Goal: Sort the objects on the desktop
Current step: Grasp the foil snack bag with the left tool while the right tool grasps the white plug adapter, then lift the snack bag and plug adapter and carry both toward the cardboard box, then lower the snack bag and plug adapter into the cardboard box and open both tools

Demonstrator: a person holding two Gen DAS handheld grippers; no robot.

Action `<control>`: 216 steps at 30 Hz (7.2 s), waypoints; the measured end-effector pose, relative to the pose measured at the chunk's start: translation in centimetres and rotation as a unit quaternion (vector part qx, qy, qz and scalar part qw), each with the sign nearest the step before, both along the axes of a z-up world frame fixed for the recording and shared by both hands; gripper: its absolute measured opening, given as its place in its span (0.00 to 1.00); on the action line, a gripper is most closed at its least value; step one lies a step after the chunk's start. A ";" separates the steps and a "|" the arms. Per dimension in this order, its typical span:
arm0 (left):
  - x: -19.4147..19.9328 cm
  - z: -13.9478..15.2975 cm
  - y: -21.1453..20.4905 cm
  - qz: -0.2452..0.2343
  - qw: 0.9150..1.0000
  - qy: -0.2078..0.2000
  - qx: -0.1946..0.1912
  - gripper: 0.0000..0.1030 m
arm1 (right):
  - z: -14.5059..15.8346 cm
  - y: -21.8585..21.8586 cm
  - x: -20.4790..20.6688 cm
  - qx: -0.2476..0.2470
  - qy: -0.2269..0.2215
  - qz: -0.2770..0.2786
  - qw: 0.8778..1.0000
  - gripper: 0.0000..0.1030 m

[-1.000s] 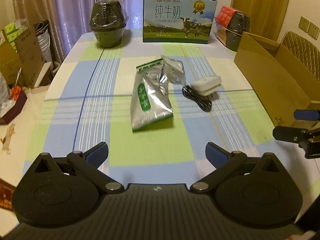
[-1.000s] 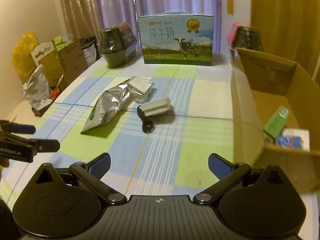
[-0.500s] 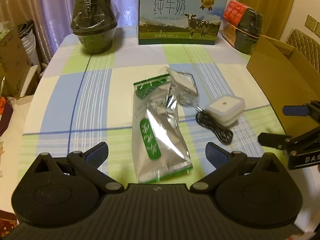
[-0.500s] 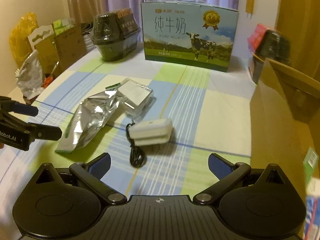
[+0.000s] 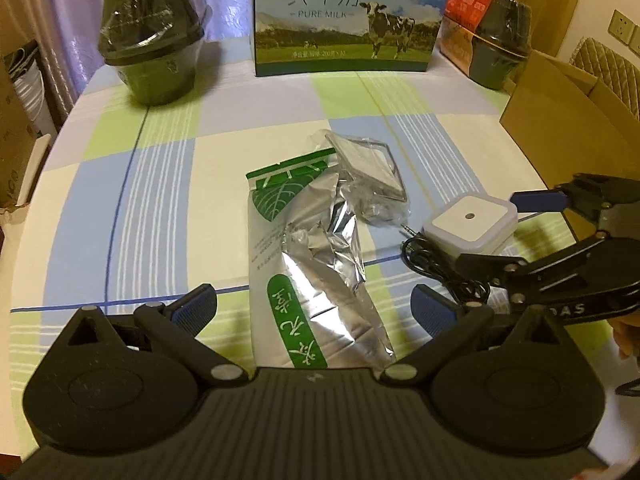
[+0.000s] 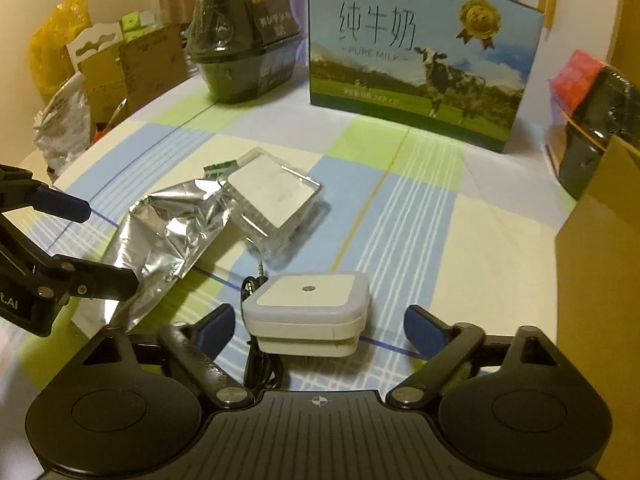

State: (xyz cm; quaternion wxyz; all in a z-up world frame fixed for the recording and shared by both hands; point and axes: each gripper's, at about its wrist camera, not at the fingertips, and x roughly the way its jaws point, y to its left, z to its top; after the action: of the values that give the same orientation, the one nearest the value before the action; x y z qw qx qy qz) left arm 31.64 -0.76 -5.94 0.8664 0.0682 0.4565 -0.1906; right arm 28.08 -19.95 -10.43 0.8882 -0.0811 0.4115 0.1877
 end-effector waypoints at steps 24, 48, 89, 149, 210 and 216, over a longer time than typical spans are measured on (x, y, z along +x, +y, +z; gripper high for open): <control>-1.0 -1.2 -3.0 -0.006 0.998 0.028 0.049 0.46 | 1.4 -1.6 -6.2 0.025 -0.012 -0.027 0.999 0.63; -21.6 0.3 -5.5 -0.042 0.996 0.079 0.019 0.79 | 1.8 -7.2 -25.1 0.049 0.012 -0.103 0.993 0.63; -19.8 -1.7 -6.1 -0.057 0.991 0.093 0.080 0.51 | 0.1 -7.1 -24.6 0.050 0.020 -0.112 0.992 0.74; -25.1 5.0 -5.4 -0.052 0.997 0.038 0.033 0.42 | 5.9 -6.7 -27.8 0.044 -0.053 -0.114 0.991 0.56; -23.4 8.8 -15.1 -0.134 0.991 0.015 0.000 0.42 | 10.4 -16.2 -29.0 0.063 -0.106 -0.215 0.969 0.56; -23.4 9.0 -16.2 -0.143 0.990 0.013 -0.003 0.42 | 10.9 -17.2 -29.0 0.059 -0.111 -0.224 0.966 0.56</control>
State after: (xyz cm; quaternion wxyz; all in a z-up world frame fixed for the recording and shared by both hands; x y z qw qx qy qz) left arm 8.24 -17.00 3.07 0.8241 0.1278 0.4531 -0.3151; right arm -0.94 -37.18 0.48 0.9509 0.0451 0.3062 -0.0023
